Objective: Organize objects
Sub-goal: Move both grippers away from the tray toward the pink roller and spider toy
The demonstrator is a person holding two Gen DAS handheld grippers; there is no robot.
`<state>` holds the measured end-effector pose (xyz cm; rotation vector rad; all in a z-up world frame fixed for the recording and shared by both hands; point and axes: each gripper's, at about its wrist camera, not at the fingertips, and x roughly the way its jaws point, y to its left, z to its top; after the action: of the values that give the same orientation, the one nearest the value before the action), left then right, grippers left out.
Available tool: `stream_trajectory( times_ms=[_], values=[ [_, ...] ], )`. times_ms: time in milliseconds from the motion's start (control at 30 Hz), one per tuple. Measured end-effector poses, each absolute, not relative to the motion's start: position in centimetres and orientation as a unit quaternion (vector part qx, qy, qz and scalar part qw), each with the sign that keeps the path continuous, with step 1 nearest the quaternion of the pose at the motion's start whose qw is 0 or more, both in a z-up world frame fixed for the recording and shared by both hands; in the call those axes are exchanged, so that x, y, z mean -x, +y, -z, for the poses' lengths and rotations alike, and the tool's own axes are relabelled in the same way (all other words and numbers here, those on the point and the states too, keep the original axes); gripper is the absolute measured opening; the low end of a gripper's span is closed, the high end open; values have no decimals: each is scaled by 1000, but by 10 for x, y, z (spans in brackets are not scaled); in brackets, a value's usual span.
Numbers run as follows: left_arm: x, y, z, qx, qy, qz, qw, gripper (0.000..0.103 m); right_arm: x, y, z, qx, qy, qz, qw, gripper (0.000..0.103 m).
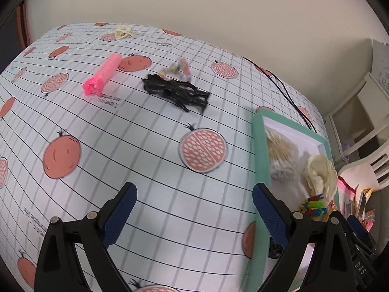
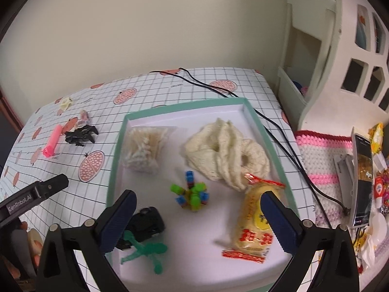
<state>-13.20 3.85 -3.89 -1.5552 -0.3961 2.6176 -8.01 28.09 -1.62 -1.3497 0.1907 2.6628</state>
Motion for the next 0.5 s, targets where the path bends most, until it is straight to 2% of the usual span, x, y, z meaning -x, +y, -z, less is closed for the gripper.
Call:
stream_trajectory(
  times_ms=[233, 500],
  values=[
    [142, 4, 38, 504, -143, -851, 18, 96, 92, 251, 15, 452, 53, -888, 57, 103],
    [162, -43, 34, 483, -149, -863, -15, 96, 110, 202, 10, 451, 4, -893, 14, 103]
  ],
)
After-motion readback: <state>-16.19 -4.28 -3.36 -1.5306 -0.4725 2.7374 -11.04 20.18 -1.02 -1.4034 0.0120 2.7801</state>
